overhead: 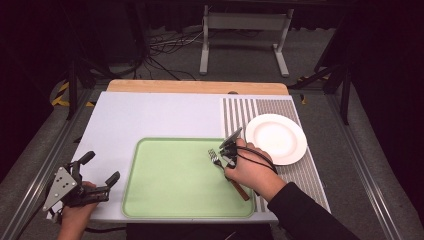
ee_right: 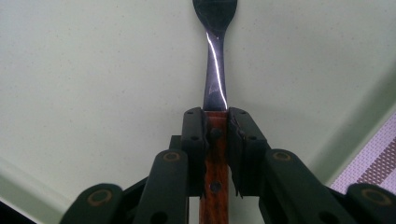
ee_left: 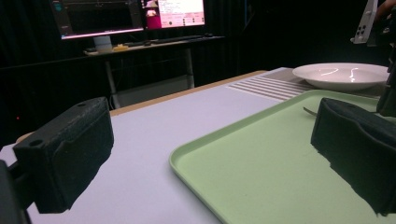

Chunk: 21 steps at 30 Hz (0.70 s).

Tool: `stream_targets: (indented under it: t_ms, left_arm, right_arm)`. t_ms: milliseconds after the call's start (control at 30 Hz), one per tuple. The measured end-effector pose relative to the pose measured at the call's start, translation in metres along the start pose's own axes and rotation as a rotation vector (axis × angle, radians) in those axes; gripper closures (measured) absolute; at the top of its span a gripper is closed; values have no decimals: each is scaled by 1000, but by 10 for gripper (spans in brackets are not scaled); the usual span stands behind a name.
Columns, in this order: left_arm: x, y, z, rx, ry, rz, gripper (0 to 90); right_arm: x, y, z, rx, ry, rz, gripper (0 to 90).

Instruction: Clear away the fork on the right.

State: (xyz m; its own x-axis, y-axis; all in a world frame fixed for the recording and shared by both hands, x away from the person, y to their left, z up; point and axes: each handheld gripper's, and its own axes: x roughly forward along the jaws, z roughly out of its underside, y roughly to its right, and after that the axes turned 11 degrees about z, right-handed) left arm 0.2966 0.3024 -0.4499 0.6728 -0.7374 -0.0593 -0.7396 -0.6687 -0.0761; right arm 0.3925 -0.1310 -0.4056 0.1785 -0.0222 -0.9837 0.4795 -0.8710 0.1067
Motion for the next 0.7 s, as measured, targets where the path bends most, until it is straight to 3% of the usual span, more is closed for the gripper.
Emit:
stream_targets:
  t_ms: [400, 700]
  left_arm:
    - [0, 0, 0, 3, -1, 1, 0]
    - [0, 0, 0, -2, 1, -1, 0]
  right_arm:
    - [1, 1, 1, -11, -1, 0, 748]
    - [-3, -1, 0, -35, 68, -22, 565]
